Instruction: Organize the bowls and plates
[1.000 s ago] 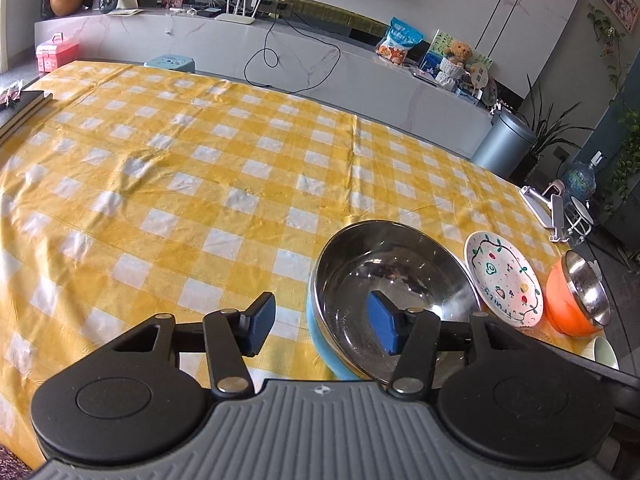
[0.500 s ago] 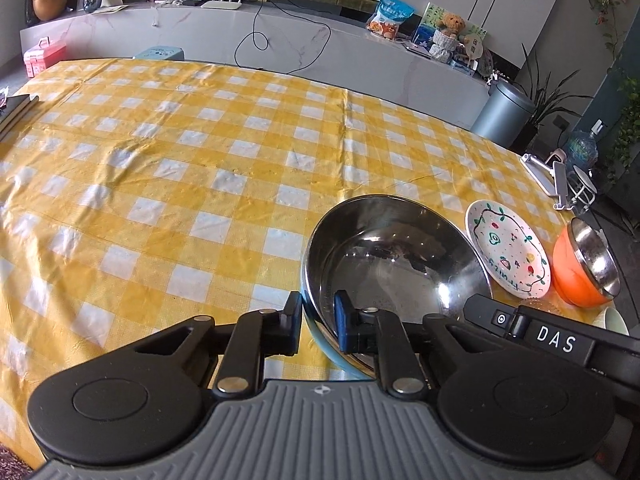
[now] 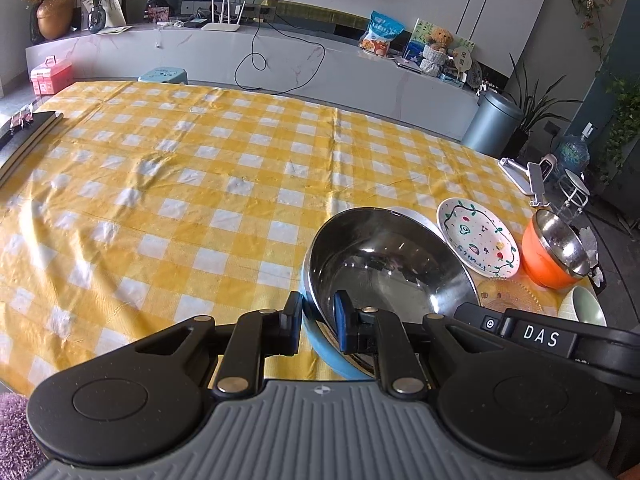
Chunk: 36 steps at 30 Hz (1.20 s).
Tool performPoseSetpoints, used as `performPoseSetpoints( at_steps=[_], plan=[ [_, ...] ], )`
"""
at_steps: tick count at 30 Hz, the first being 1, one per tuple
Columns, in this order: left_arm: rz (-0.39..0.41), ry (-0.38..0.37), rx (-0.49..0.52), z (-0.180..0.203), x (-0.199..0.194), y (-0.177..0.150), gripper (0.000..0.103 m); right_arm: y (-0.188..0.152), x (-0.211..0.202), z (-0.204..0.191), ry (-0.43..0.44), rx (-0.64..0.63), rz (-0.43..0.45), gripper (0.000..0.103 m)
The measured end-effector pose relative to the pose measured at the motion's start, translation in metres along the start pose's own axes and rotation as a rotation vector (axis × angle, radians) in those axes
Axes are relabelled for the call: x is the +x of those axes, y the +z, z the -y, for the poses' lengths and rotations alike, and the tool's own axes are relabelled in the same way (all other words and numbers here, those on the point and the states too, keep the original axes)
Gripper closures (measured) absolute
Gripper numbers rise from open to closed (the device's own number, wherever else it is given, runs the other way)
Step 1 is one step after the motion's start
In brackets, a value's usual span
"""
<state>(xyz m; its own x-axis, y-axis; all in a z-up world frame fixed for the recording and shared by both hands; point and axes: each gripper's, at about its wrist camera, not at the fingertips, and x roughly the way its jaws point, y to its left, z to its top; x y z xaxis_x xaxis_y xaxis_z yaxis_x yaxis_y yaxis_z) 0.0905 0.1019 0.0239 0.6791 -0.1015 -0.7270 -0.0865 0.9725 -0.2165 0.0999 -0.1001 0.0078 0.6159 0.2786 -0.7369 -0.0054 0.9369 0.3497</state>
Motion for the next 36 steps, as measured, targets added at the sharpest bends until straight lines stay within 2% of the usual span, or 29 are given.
performPoseSetpoints(
  at_steps=[6, 15, 24, 30, 36],
  plan=[
    [0.012, -0.011, 0.004, 0.0, -0.015, -0.014, 0.084, -0.015, -0.017, 0.002, 0.004, 0.01, -0.001, 0.097],
    [-0.024, -0.012, 0.004, -0.002, -0.011, -0.032, 0.084, -0.03, -0.017, 0.007, -0.02, -0.003, -0.016, 0.097],
    [-0.053, -0.006, -0.009, -0.011, 0.001, -0.039, 0.084, -0.033, -0.005, 0.01, -0.007, 0.002, -0.049, 0.097],
    [-0.064, 0.004, 0.017, -0.009, 0.001, -0.042, 0.084, -0.032, -0.004, 0.013, 0.004, 0.018, -0.074, 0.097],
    [-0.044, 0.004, 0.016, -0.008, 0.005, -0.04, 0.084, -0.032, -0.001, 0.01, -0.005, 0.007, -0.052, 0.097]
  ],
)
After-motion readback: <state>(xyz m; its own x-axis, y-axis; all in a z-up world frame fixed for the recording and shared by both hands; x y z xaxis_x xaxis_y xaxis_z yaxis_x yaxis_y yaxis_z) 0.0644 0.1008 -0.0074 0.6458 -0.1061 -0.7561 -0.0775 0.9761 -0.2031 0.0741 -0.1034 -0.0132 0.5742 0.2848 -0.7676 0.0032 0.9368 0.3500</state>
